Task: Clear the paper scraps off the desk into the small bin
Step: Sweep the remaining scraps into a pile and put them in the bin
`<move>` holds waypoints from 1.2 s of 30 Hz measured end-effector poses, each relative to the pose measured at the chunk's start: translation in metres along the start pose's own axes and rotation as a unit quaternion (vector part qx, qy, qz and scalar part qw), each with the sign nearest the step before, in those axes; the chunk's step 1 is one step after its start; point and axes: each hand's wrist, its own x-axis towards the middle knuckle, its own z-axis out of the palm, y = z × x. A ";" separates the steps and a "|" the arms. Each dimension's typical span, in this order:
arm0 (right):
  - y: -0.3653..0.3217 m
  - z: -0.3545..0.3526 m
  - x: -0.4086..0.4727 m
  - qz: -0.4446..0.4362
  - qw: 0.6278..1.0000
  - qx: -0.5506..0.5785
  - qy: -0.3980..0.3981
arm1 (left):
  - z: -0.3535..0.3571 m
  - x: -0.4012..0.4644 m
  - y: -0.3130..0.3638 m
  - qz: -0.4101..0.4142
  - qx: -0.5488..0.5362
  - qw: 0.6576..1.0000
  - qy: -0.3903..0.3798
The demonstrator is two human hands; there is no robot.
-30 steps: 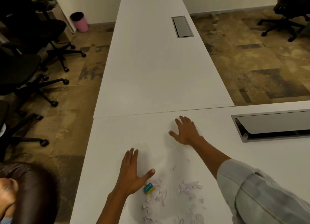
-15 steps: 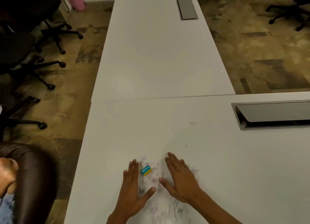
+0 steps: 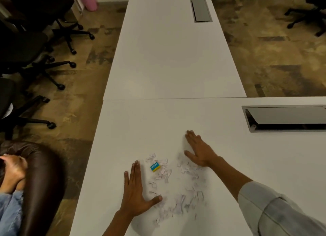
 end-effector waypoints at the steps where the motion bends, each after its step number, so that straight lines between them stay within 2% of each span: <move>1: -0.011 0.010 -0.006 -0.026 1.000 0.001 -0.002 | 0.003 0.003 0.004 0.003 -0.003 1.000 0.009; 6: -0.056 0.040 -0.023 -0.111 0.993 0.005 -0.041 | 0.003 0.036 0.021 0.060 -0.025 0.998 0.023; 10: -0.069 0.051 -0.032 -0.133 0.990 0.011 -0.048 | 0.001 0.054 0.027 0.132 -0.010 0.991 0.003; 16: -0.079 0.061 -0.079 -0.163 0.983 0.055 -0.064 | 0.020 0.010 0.039 0.199 -0.076 0.976 -0.036; 18: -0.078 0.063 -0.099 -0.147 0.984 0.098 -0.038 | 0.027 -0.008 0.044 0.187 -0.119 0.974 -0.047; 20: -0.069 0.055 -0.111 -0.090 0.986 0.132 0.036 | 0.024 -0.019 0.041 0.155 -0.154 0.975 -0.025; 22: -0.049 0.042 -0.114 -0.037 0.981 0.152 0.116 | 0.017 -0.028 0.027 0.122 -0.147 0.982 0.012; 23: -0.037 0.035 -0.114 -0.011 0.979 0.154 0.133 | 0.014 -0.034 0.017 0.109 -0.128 0.985 0.024; 27: -0.005 0.035 -0.114 0.052 0.985 0.130 0.099 | 0.017 -0.057 -0.010 0.095 -0.036 0.994 0.027; 33: -0.055 0.080 -0.119 -0.028 0.984 0.154 0.085 | 0.044 -0.065 0.018 0.093 0.015 0.995 0.030; 36: -0.084 0.098 -0.130 -0.044 0.973 0.206 0.096 | 0.053 -0.065 0.038 0.098 -0.013 0.995 0.023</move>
